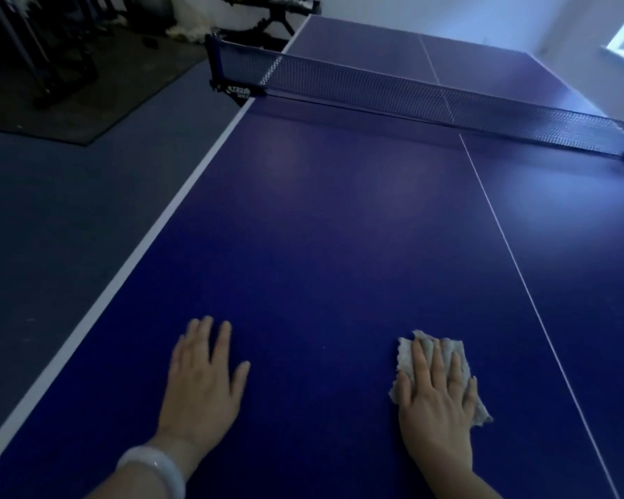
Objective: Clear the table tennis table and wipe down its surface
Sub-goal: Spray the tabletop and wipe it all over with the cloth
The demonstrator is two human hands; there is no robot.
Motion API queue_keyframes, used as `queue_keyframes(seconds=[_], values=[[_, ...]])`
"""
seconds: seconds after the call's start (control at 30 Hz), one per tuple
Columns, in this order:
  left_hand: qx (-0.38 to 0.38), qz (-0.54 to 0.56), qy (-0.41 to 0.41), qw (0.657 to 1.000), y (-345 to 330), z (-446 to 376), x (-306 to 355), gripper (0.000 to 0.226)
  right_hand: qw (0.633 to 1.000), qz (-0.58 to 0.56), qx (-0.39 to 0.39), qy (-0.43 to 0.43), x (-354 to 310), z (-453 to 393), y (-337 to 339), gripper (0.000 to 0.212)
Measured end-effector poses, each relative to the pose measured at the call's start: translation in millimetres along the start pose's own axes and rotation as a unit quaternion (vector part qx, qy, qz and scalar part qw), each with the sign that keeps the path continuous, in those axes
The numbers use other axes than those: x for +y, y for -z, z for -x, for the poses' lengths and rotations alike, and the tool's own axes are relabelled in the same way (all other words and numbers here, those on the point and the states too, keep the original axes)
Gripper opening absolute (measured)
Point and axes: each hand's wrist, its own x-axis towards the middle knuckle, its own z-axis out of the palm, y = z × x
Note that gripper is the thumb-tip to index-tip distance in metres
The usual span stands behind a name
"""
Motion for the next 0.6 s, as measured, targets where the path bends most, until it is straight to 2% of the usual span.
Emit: queue_keyframes(seconds=[0.07,0.2,0.33,0.37,0.43,0.5,0.53,0.57,0.6], values=[[0.005,-0.002,0.049,0.999,2,-12,-17,0.085,1.0,-0.006,-0.01,-0.003,-1,-2,2,0.061],[-0.016,-0.031,0.062,0.997,0,-13,-21,0.082,0.999,0.019,-0.033,-0.024,-6,1,6,0.061],[-0.023,-0.021,0.066,0.997,1,-16,-21,0.079,0.991,-0.022,-0.056,-0.123,-42,-11,12,0.064],[-0.026,-0.022,0.064,0.997,-1,-16,-22,0.079,0.993,-0.021,-0.072,-0.096,-60,-12,9,0.066],[-0.019,-0.027,0.06,0.998,-3,-16,-22,0.079,0.995,-0.001,-0.07,0.074,-104,-9,-8,0.069],[-0.018,-0.029,0.063,0.997,-3,-17,-22,0.078,0.968,0.032,-0.071,0.24,-139,-14,-24,0.069],[-0.022,-0.027,0.065,0.997,-2,-17,-22,0.077,0.952,0.065,-0.069,0.291,-148,-28,-26,0.07],[-0.023,-0.025,0.064,0.997,-2,-17,-22,0.076,0.944,0.096,-0.065,0.308,-153,-50,-25,0.071],[-0.024,-0.023,0.062,0.998,-3,-17,-23,0.075,0.95,0.112,-0.062,0.284,-153,-76,-22,0.071]])
